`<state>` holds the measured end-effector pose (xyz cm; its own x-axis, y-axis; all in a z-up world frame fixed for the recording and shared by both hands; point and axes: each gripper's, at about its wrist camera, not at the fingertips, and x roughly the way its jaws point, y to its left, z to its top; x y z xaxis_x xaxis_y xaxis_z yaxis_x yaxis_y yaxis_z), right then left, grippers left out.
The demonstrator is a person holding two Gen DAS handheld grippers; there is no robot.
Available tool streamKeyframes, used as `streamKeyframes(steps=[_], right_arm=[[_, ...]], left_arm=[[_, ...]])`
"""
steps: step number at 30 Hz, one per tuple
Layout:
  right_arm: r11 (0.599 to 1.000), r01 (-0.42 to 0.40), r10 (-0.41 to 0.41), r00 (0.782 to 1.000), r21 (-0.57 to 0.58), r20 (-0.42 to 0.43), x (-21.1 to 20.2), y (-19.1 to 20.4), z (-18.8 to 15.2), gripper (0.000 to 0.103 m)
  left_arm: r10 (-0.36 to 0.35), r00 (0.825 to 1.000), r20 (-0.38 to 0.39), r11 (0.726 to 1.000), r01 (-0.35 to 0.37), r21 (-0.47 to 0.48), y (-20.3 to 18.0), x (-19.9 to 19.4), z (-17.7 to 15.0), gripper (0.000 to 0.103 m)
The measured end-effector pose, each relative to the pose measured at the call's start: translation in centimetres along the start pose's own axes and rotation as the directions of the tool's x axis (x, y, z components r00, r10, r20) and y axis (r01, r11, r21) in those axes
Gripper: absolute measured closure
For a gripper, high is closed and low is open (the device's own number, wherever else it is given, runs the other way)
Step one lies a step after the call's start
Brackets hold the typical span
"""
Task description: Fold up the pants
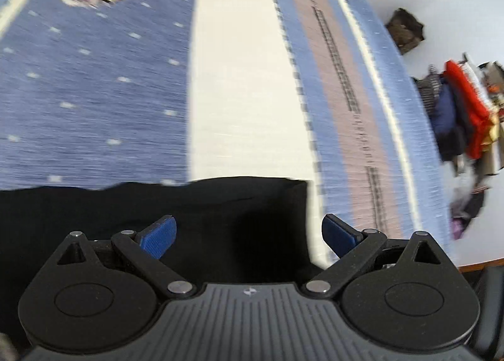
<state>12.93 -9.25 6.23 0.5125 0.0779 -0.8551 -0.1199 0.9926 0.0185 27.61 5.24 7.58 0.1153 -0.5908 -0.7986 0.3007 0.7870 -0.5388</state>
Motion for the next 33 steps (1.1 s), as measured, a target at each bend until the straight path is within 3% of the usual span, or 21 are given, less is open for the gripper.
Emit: streamKeyframes(steps=[4, 9, 13, 15, 17, 19, 21, 23, 29, 33], right_arm=[[1.000, 0.000, 0.000, 1.000, -0.005, 0.022, -0.4, 0.0, -0.4, 0.095], [1.000, 0.002, -0.002, 0.999, -0.016, 0.045, -0.7, -0.1, -0.9, 0.095], [1.000, -0.008, 0.009, 0.998, -0.017, 0.057, -0.9, 0.3, -0.9, 0.095], [1.000, -0.015, 0.015, 0.998, -0.009, 0.062, -1.1, 0.4, -0.8, 0.095], [1.000, -0.019, 0.019, 0.998, -0.008, 0.064, -1.3, 0.7, -0.7, 0.095], [1.000, -0.021, 0.022, 0.998, -0.005, 0.062, -1.3, 1.0, -0.6, 0.095], [1.000, -0.017, 0.017, 0.998, 0.001, 0.059, -1.4, 1.3, -0.6, 0.095], [1.000, -0.011, 0.011, 0.998, 0.007, 0.058, -1.4, 1.5, -0.5, 0.095], [1.000, -0.006, 0.005, 0.998, 0.012, 0.056, -1.6, 2.2, -0.3, 0.095], [1.000, -0.011, 0.011, 0.998, 0.007, 0.058, -1.5, 2.7, -0.2, 0.095]], left_arm=[[0.034, 0.996, -0.083, 0.999, -0.032, 0.036, -2.1, 3.4, 0.8, 0.003], [-0.094, 0.984, -0.152, 0.995, 0.098, 0.023, -4.3, 6.1, 1.3, 0.003], [-0.006, 0.980, -0.197, 1.000, 0.009, 0.015, -4.5, 8.1, 1.4, 0.006], [-0.028, 0.978, -0.207, 1.000, 0.026, -0.014, -3.8, 8.2, 1.6, 0.019], [-0.061, 0.972, -0.226, 0.998, 0.056, -0.029, -3.4, 8.0, 1.5, 0.026], [-0.038, 0.971, -0.238, 0.999, 0.032, -0.028, -3.3, 8.0, 1.4, 0.036], [-0.023, 0.969, -0.244, 0.999, 0.012, -0.048, -2.7, 8.1, 1.4, 0.059], [0.003, 0.970, -0.244, 0.997, -0.021, -0.070, -1.9, 8.0, 1.3, 0.073], [0.010, 0.974, -0.227, 0.995, -0.031, -0.091, -0.8, 7.1, 1.1, 0.086], [0.001, 0.977, -0.214, 0.993, -0.026, -0.115, 0.3, 6.0, 0.8, 0.089]])
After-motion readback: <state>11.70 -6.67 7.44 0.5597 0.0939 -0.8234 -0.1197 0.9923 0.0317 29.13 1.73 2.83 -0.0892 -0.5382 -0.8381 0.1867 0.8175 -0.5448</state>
